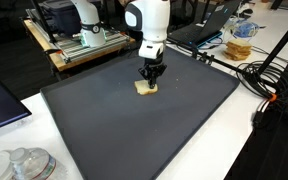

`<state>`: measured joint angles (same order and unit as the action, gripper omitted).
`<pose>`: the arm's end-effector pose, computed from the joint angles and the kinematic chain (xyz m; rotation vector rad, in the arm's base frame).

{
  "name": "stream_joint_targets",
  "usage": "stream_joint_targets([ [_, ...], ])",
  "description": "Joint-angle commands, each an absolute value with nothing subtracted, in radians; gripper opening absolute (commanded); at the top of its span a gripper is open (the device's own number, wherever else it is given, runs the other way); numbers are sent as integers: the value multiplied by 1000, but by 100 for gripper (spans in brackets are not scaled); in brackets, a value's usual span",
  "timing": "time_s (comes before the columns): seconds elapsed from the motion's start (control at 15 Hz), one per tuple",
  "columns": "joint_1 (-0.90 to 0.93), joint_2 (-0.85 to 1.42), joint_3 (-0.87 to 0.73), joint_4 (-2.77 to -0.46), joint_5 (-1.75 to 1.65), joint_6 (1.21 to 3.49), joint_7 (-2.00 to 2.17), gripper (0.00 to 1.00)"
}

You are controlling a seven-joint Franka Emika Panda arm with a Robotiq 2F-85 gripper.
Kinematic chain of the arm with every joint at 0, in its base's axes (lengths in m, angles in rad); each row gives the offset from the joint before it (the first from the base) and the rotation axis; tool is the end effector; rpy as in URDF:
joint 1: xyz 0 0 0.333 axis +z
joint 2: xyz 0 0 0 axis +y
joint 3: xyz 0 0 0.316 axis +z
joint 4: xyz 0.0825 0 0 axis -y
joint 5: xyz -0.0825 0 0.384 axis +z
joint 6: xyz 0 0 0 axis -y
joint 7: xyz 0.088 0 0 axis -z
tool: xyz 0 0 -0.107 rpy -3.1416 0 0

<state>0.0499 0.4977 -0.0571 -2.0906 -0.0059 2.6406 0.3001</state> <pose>0.5889 -0.0040 0.1861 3.0846 -0.4576 0.0886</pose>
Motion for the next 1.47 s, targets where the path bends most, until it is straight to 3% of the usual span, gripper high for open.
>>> stream_joint_targets([
  [0.0, 69, 574, -71, -2086, -11, 2642, 300, 5],
  [1.4, 67, 387, -73, -2190, -31, 2576, 287, 5],
])
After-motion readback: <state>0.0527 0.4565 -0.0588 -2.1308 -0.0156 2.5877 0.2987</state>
